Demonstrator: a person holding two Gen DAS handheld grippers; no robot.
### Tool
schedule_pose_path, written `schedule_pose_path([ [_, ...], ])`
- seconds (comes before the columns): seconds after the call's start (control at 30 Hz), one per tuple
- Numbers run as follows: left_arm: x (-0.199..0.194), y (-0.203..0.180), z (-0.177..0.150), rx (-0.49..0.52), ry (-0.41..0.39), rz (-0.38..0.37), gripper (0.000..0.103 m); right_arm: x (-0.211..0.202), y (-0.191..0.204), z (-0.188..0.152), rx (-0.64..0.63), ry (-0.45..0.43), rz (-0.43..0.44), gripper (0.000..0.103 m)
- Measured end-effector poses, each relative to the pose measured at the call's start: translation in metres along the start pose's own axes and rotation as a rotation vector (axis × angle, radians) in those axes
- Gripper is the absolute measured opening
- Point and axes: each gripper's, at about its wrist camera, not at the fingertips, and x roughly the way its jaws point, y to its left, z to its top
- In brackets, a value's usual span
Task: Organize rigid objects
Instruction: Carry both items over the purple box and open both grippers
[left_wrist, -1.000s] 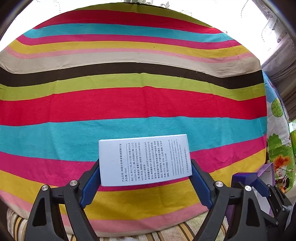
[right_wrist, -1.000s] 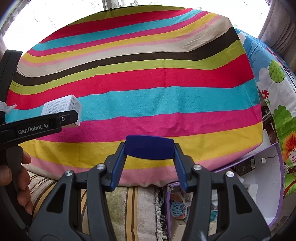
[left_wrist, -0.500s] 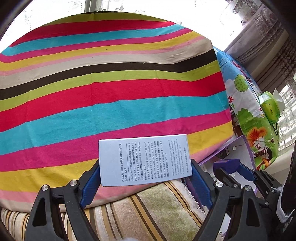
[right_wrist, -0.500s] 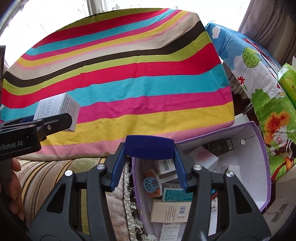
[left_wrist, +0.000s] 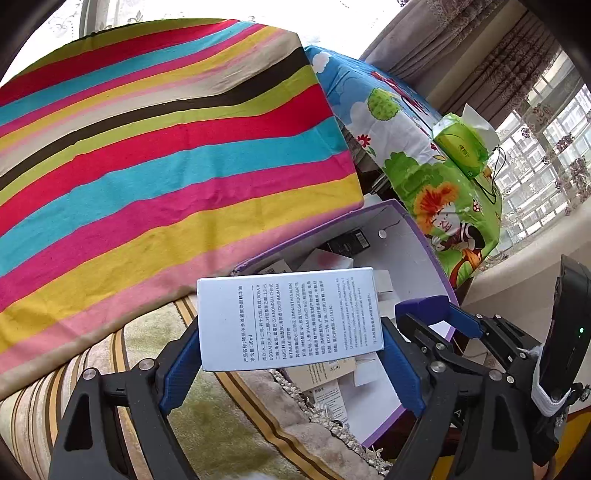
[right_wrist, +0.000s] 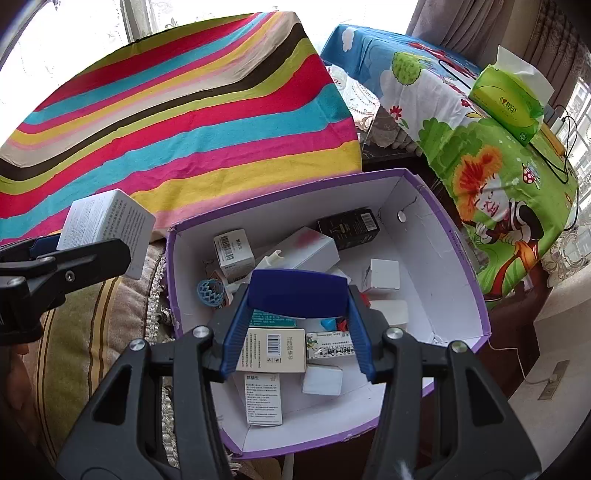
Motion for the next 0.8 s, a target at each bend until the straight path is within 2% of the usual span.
schedule_pose_path([
  [0.17,0.008,-0.031,-0.009,0.048,0.022,-0.026,0.09,-0.008,-0.029,-0.016,0.069,-0.011,-0.019,0.054],
  [0.3,0.013,-0.043,-0.012,0.059,0.03,-0.019,0.092,-0.011,-0.046,-0.025,0.114,-0.038,-0.025,0.054],
  [0.4,0.013,-0.044,-0.018,0.046,0.034,0.001,0.094,-0.011,-0.053,-0.028,0.132,-0.048,-0.025,0.062],
  [0.47,0.012,-0.042,-0.025,0.027,0.047,0.007,0.095,-0.013,-0.054,-0.03,0.125,-0.056,-0.019,0.075],
  [0.53,0.009,-0.04,-0.032,0.009,0.056,0.002,0.095,-0.019,-0.053,-0.033,0.115,-0.074,-0.017,0.079],
  [0.67,0.005,-0.034,-0.052,-0.018,0.072,0.009,0.095,-0.026,-0.052,-0.043,0.107,-0.07,-0.013,0.081],
  [0.8,0.009,-0.037,-0.058,0.022,0.081,0.037,0.096,-0.031,-0.049,-0.056,0.098,-0.067,-0.018,0.082],
])
